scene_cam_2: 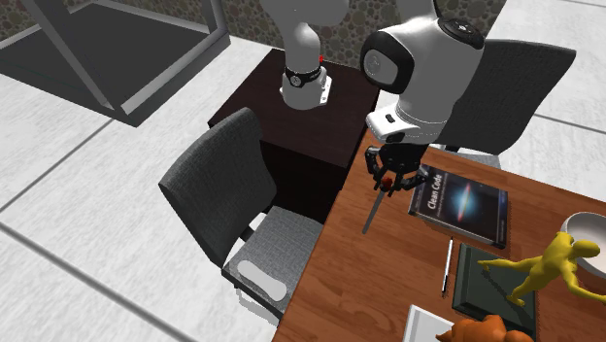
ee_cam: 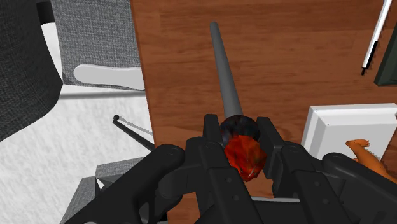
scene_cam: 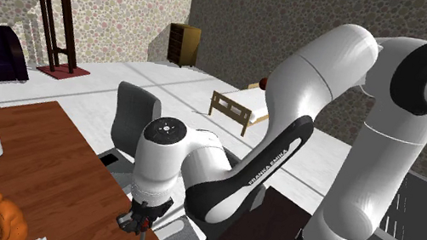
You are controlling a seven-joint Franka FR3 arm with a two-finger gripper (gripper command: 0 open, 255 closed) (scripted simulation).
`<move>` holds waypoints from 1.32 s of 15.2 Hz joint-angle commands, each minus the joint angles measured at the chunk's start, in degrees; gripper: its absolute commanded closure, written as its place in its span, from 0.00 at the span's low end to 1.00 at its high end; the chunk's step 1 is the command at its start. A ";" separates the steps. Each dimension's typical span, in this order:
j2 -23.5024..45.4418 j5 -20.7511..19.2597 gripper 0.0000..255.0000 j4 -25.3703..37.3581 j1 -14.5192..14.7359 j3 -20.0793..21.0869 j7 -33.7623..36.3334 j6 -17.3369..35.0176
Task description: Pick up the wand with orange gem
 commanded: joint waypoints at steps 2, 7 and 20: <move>0.03 -0.04 1.00 -0.01 0.01 0.00 0.05 0.02; 0.20 -0.26 1.00 0.07 0.06 -0.05 0.20 0.03; -10.69 14.74 1.00 2.53 -0.16 0.69 -11.47 -8.27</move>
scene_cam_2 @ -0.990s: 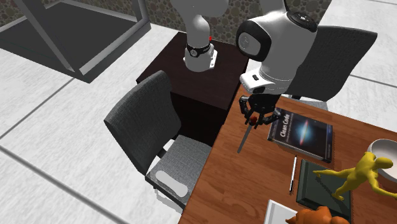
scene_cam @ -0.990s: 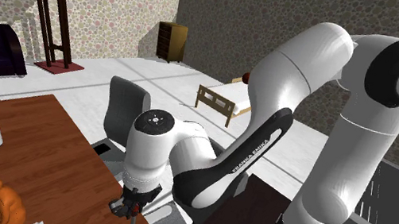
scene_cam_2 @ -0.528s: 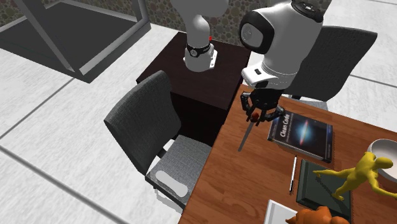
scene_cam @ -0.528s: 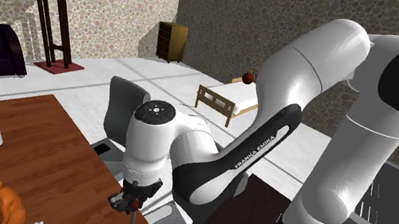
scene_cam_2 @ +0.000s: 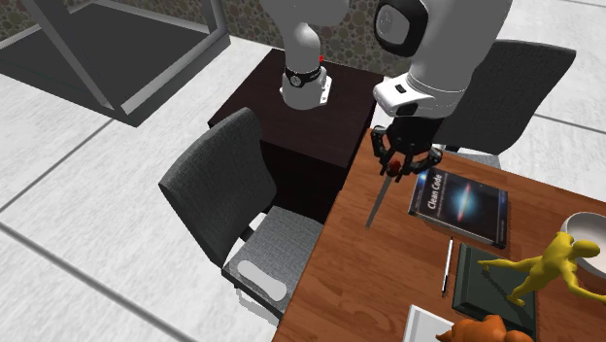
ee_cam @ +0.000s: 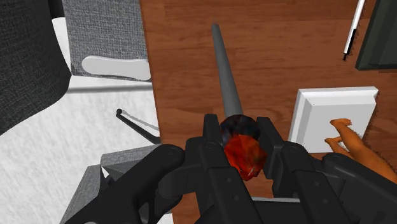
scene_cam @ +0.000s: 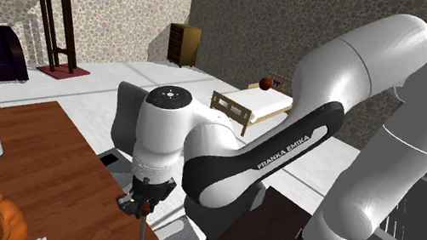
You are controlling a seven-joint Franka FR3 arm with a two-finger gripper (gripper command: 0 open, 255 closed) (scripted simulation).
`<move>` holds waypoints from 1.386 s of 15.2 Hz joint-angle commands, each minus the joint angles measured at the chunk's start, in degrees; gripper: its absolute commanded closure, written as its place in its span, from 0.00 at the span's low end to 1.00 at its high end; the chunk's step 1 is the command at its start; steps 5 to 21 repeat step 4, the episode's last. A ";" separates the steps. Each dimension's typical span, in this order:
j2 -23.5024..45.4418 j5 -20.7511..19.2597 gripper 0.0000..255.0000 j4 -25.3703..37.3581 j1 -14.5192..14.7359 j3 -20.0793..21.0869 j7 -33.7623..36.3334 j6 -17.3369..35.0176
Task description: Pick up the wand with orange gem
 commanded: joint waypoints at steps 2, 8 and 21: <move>-2.22 2.60 1.00 0.83 0.44 -0.48 -2.02 -2.23; -2.32 2.70 1.00 0.88 0.51 -0.55 -2.11 -2.35; -2.32 2.70 1.00 0.88 0.51 -0.55 -2.11 -2.35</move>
